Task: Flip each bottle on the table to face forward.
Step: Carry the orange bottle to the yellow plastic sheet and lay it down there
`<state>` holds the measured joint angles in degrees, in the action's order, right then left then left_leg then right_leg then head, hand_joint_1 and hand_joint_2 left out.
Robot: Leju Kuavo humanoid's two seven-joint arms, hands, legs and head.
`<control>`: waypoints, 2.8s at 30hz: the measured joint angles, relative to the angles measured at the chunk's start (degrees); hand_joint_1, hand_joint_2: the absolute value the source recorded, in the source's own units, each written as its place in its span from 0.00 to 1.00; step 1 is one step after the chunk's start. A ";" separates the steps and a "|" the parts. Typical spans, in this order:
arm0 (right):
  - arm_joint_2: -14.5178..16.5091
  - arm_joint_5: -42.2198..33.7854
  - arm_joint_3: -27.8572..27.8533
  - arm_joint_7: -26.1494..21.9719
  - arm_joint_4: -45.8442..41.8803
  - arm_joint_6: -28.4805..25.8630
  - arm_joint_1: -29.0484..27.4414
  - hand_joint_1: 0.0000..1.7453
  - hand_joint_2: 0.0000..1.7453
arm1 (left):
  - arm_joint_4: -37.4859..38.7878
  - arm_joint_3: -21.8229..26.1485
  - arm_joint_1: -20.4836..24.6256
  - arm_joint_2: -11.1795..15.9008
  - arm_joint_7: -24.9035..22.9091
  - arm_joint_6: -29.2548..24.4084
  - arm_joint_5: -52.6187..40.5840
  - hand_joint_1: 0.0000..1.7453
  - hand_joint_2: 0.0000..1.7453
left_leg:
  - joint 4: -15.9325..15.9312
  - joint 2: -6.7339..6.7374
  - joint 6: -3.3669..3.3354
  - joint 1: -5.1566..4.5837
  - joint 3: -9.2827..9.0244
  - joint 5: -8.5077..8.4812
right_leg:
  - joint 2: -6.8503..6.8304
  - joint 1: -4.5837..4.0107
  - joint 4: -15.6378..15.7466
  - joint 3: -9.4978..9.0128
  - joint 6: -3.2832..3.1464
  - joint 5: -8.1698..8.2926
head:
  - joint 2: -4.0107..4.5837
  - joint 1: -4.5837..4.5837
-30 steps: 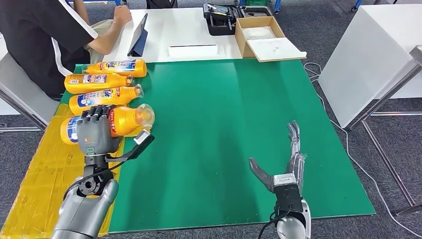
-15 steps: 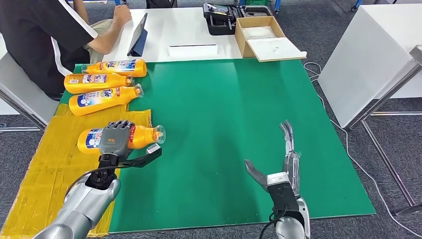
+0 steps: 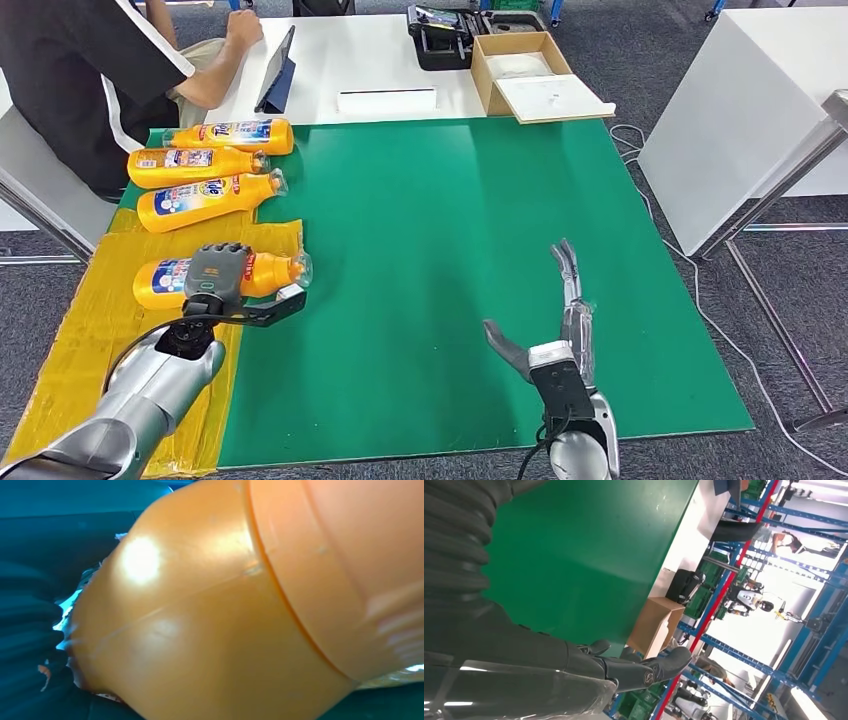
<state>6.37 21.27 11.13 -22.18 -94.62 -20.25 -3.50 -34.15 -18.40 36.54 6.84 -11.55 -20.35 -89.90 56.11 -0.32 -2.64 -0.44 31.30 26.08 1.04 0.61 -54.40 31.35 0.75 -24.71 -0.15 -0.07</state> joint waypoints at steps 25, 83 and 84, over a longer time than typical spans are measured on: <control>1.24 1.78 -0.57 1.11 1.36 1.43 1.09 0.00 1.00 | 2.02 0.35 1.74 0.51 -0.31 11.69 0.00 0.00 0.00 | 0.00 -0.03 0.00 -0.01 -0.12 0.00 | -0.01 0.01 0.00 -0.08 0.00 0.00 | 0.00 -0.01; 2.83 -4.81 -2.61 -2.36 -2.38 5.63 -2.88 0.00 1.00 | -49.87 -10.22 -13.06 -6.51 15.63 12.87 22.99 0.00 0.00 | 0.01 -0.12 -0.02 -0.16 -0.07 0.00 | -0.06 0.12 0.02 -0.03 0.03 0.00 | 0.00 -0.01; 2.81 -5.10 -2.21 -2.57 -2.77 5.96 -2.62 0.00 1.00 | -49.98 -9.64 -13.66 -7.57 17.98 12.86 29.65 0.00 0.00 | 0.01 -0.09 -0.02 -0.14 -0.06 0.00 | -0.05 0.12 0.02 -0.03 0.03 0.00 | 0.00 -0.01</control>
<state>9.18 16.17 8.92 -24.75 -97.39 -14.29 -6.13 -84.13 -28.05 22.88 -0.74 6.44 -7.49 -60.25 56.12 -0.42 -2.66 -0.59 31.24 26.08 0.99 0.73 -54.38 31.32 0.78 -24.71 -0.15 -0.08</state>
